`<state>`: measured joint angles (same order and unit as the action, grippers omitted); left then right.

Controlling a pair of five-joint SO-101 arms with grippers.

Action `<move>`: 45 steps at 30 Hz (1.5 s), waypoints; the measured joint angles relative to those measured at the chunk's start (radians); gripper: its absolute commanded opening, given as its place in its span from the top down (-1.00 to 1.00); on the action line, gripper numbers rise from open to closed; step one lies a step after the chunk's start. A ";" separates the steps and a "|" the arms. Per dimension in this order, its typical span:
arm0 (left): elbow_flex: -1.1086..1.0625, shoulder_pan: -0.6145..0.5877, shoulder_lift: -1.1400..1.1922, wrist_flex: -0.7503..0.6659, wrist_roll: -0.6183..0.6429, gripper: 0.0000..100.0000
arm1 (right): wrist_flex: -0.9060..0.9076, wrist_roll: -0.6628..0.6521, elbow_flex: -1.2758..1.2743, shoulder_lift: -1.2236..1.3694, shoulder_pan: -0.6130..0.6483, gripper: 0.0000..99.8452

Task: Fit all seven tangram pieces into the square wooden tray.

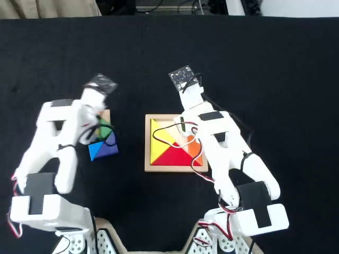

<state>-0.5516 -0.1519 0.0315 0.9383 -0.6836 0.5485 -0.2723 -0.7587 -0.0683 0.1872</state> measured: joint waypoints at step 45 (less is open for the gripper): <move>-0.350 0.227 -0.315 -0.110 -0.095 0.34 | -0.015 0.002 0.000 0.000 -0.121 0.98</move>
<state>-0.9014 0.0752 -0.2831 0.8278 -0.7787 0.5332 -0.2708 -0.7587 -0.0683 0.0660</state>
